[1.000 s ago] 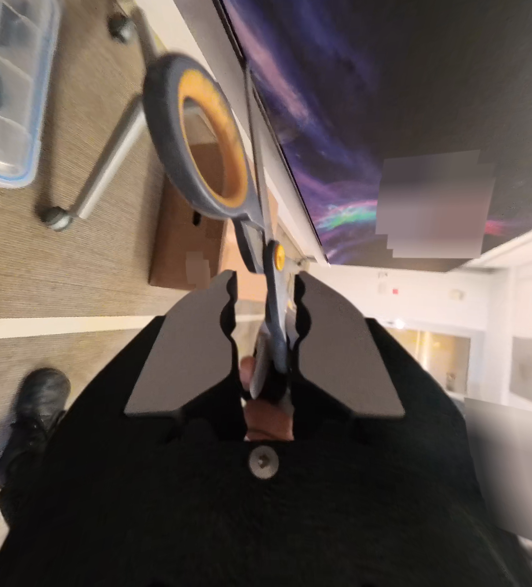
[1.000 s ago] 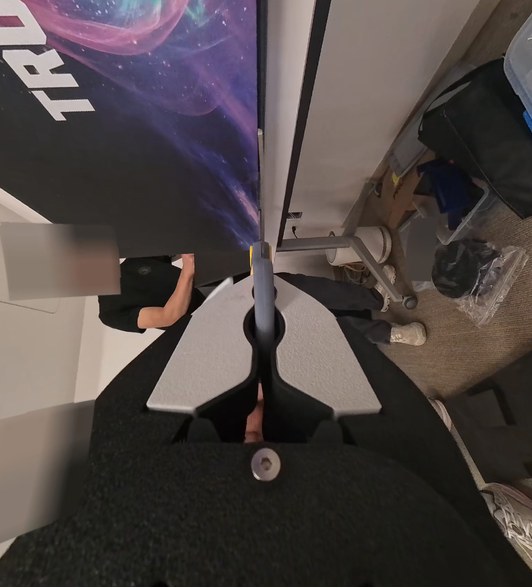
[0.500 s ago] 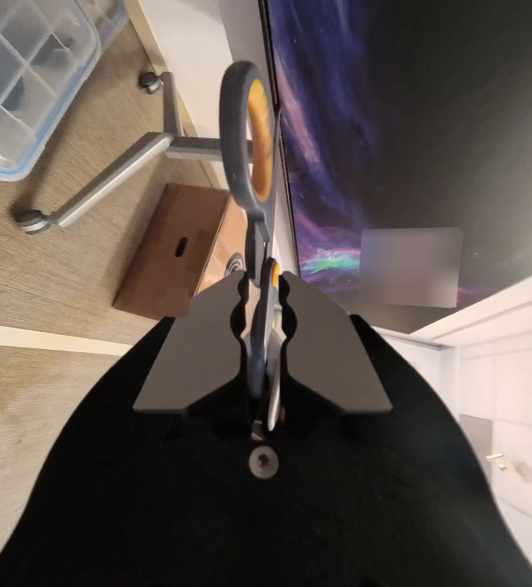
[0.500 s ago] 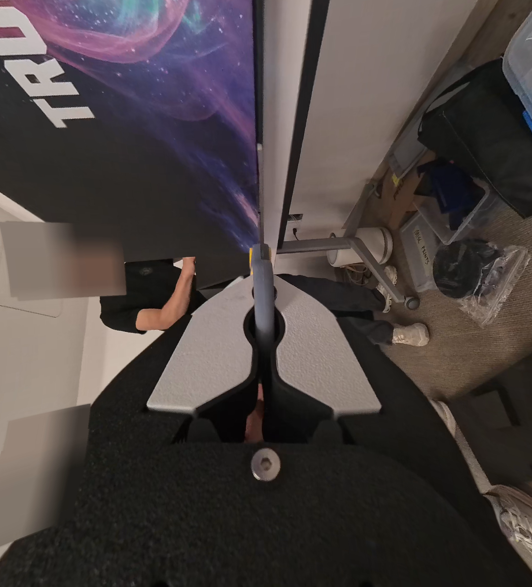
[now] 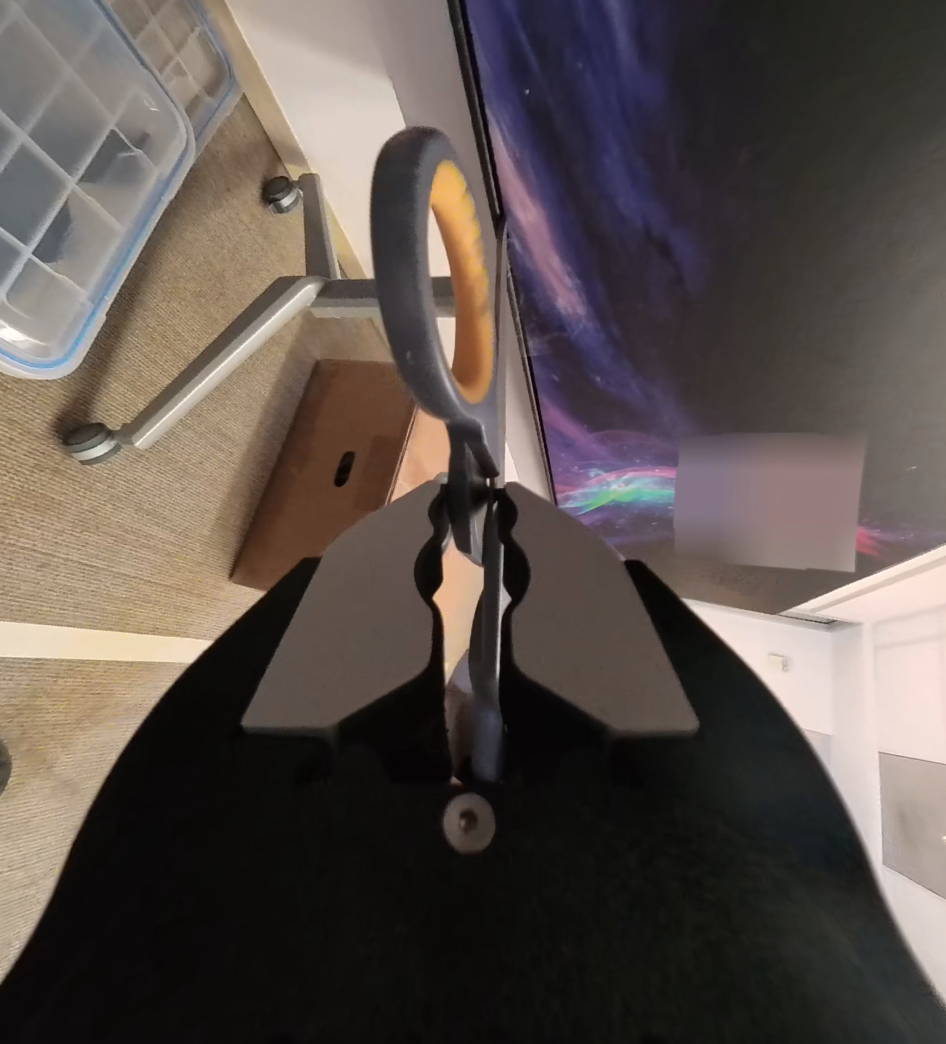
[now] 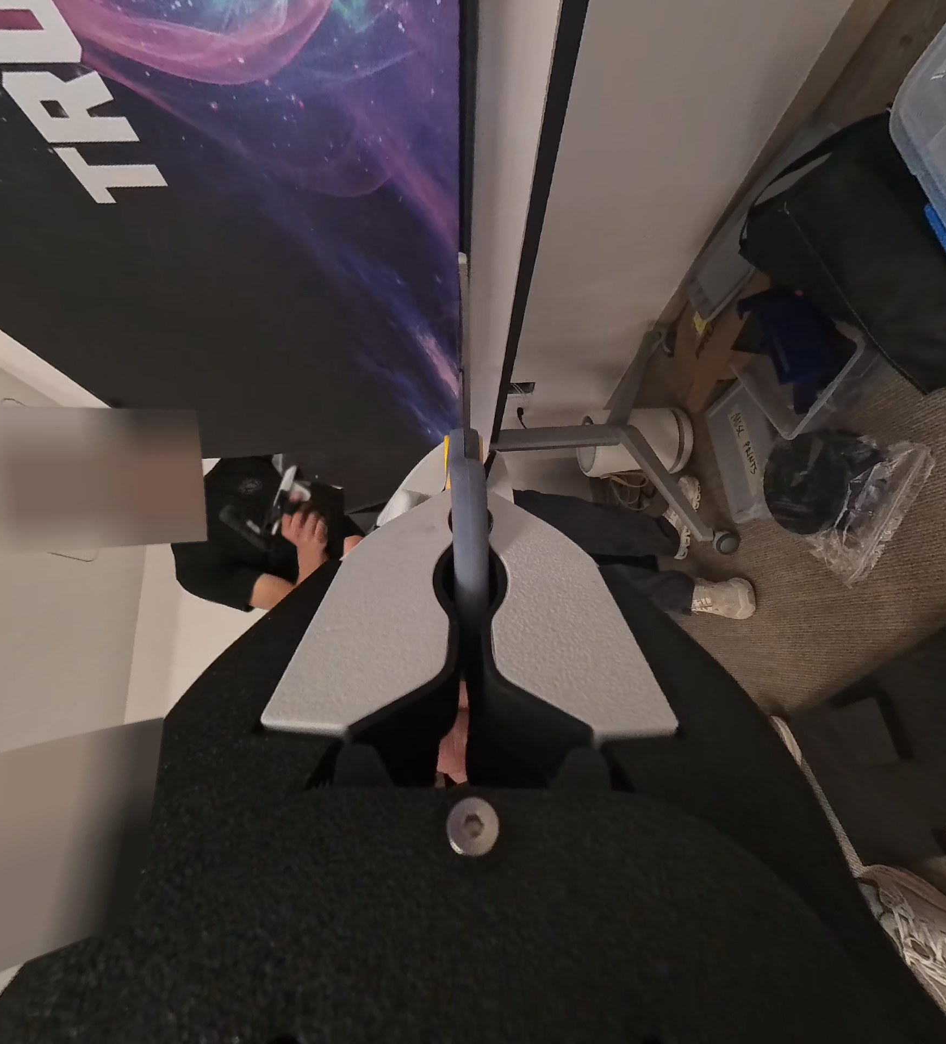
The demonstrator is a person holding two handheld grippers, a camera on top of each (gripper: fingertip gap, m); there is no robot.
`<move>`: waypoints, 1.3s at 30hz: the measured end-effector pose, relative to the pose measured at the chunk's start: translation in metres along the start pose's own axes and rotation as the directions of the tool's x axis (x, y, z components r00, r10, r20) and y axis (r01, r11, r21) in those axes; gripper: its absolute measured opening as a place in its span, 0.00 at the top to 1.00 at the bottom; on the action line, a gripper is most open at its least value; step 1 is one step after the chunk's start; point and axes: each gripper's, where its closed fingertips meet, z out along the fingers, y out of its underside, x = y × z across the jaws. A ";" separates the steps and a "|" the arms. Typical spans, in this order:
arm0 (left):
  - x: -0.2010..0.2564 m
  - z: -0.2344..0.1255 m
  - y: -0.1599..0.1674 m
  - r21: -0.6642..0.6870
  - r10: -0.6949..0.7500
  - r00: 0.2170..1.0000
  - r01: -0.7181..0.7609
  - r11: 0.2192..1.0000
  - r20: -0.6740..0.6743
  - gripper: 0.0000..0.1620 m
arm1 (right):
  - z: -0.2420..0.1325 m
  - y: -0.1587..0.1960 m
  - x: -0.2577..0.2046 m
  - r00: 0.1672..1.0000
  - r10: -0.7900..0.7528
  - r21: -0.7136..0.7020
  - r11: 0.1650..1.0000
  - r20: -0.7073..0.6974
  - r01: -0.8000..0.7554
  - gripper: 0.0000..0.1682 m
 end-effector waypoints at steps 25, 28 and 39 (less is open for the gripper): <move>0.012 0.007 0.001 0.054 -0.091 0.984 0.101 0.993 -0.153 0.93 | -0.002 -0.009 -0.011 0.977 -0.207 -0.012 0.978 -0.058 0.206 1.00; 0.013 0.011 0.007 0.049 -0.083 0.984 0.092 0.995 -0.158 0.93 | -0.007 -0.014 -0.009 0.974 -0.218 -0.012 0.976 -0.061 0.217 1.00; 0.020 0.022 0.018 0.036 -0.104 0.975 0.113 0.993 -0.198 0.93 | -0.015 -0.031 -0.014 0.951 -0.301 -0.032 0.954 -0.071 0.300 1.00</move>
